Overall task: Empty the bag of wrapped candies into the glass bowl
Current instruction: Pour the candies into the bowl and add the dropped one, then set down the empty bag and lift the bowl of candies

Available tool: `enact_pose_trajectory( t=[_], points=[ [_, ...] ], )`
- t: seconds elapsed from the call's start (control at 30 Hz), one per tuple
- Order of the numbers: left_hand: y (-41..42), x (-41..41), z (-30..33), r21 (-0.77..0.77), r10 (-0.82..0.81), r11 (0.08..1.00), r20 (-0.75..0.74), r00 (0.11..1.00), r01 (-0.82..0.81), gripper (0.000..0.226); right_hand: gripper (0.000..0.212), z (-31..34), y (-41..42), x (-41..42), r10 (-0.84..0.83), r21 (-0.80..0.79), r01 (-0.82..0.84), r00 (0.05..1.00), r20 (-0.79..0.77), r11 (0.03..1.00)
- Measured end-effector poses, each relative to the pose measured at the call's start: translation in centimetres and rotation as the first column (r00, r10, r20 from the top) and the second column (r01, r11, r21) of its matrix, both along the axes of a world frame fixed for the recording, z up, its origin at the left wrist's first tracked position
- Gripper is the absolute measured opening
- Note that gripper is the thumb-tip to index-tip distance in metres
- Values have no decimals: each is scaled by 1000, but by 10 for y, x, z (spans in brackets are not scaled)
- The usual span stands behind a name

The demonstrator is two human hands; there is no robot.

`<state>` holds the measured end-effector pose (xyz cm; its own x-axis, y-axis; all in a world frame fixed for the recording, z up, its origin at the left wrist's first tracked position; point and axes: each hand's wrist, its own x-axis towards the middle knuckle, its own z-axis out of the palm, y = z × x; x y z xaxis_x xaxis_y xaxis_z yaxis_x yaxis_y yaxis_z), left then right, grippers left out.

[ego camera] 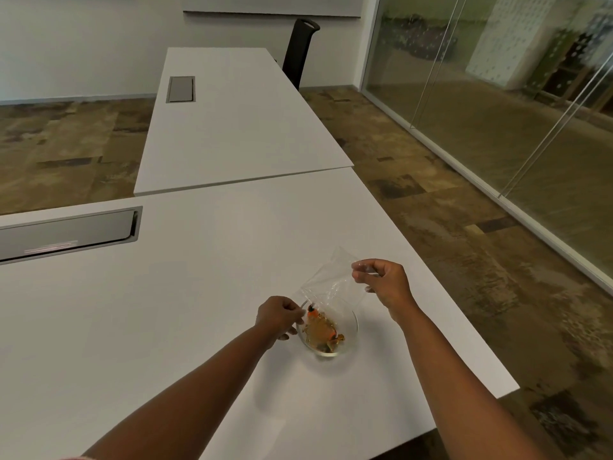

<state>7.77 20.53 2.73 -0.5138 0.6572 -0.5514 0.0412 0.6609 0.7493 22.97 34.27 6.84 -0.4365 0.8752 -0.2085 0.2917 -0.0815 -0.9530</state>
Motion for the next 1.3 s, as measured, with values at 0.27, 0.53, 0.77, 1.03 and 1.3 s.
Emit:
enact_pose_trajectory(
  t=[0.27,0.53,0.77,1.03,1.3],
  points=[
    [-4,-19,27,387,182,898,110,977,-211,25,18,5,-13,-22,180,-58,-180,984,2,982],
    [-31,-35,23,356,150,914,147,978,-194,11,10,-3,-34,-56,260,-74,-257,965,36,963],
    [-62,-49,3,219,386,870,256,886,-442,15,21,-24,-26,-48,92,177,-171,918,387,969],
    [-83,-42,-26,10,383,917,259,887,-399,26,44,-39,-19,-30,179,-96,-153,748,640,984],
    [-93,-41,-39,-195,264,952,130,956,-237,21,34,-43,-27,-26,218,-249,-68,732,646,966]
  ],
)
